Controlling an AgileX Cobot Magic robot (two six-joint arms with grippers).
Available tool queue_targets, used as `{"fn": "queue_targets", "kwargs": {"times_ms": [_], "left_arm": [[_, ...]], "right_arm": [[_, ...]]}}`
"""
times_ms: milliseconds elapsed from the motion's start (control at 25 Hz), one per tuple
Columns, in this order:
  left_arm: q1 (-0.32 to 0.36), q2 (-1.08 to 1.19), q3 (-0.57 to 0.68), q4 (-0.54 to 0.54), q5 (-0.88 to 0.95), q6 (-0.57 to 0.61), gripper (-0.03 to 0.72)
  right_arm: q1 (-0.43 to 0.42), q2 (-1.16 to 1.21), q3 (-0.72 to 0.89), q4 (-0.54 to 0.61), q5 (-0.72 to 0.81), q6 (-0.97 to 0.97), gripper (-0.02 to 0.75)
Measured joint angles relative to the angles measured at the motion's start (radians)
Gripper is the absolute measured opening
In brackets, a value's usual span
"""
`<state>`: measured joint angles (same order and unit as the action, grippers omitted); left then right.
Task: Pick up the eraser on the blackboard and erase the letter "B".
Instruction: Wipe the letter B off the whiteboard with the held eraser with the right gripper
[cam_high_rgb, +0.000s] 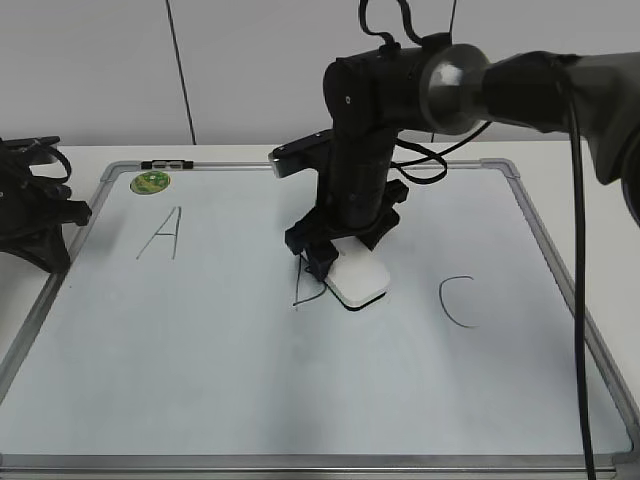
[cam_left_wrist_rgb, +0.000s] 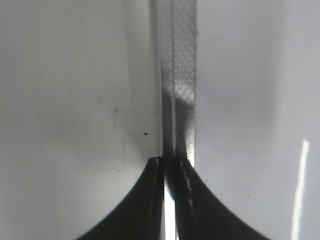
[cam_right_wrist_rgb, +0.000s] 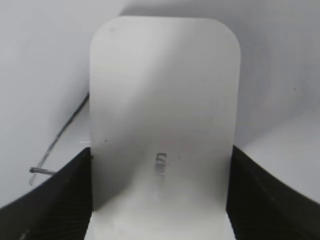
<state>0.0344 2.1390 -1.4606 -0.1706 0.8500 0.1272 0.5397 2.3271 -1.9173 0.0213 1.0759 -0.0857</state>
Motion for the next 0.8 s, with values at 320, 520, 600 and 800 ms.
{"fn": "queue_targets", "kwargs": {"times_ms": [320,520,600,800], "left_arm": [[0.002,0.0,0.0,0.0,0.0,0.0,0.025],[0.002,0.0,0.0,0.0,0.0,0.0,0.025],[0.002,0.0,0.0,0.0,0.0,0.0,0.025],[0.002,0.0,0.0,0.0,0.0,0.0,0.025]], "right_arm": [[0.102,0.004,-0.005,-0.021,0.001,-0.011,0.543],[0.16,0.005,-0.005,-0.021,0.002,-0.013,0.543],[0.169,0.006,-0.005,-0.021,0.002,-0.015,0.543],[0.176,0.006,-0.005,-0.051,0.002,-0.015,0.543]]}}
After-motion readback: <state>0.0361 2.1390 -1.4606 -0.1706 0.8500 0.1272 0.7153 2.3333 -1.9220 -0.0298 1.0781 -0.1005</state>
